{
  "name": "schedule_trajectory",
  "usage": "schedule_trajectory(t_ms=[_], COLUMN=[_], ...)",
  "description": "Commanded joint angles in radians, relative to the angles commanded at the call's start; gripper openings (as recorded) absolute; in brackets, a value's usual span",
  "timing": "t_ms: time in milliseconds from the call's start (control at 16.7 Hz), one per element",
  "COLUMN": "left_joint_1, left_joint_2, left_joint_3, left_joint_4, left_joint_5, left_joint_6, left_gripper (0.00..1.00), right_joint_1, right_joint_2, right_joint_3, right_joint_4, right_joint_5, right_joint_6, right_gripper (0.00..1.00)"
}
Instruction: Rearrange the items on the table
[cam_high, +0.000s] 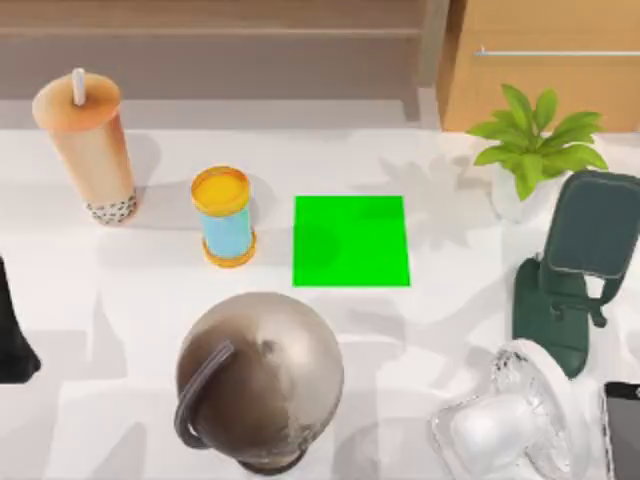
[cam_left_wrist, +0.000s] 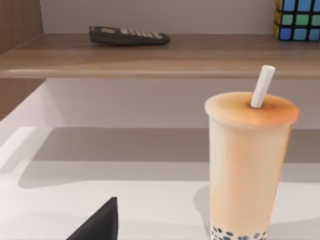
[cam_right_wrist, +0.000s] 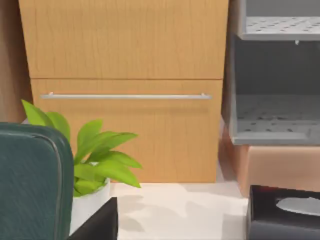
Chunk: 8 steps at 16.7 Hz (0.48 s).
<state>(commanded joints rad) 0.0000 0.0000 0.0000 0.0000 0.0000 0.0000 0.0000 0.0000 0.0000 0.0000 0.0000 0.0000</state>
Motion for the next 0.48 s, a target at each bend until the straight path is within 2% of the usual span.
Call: schedule_trajectory(t_ms=[240,480], left_joint_1=[0.000,0.000], left_joint_2=[0.000,0.000], left_joint_3=[0.000,0.000], left_joint_4=[0.000,0.000], left_joint_5=[0.000,0.000], left_joint_6=[0.000,0.000], left_gripper=[1.00,1.00], right_joint_1=[-0.008,-0.055], right_joint_2=[0.034,0.224], right_joint_3=[0.031,0.177], right_joint_4=[-0.030,-0.186], right_joint_5=[-0.002,-0.005], right_joint_6=[0.006,0.038], right_gripper=[1.00,1.00])
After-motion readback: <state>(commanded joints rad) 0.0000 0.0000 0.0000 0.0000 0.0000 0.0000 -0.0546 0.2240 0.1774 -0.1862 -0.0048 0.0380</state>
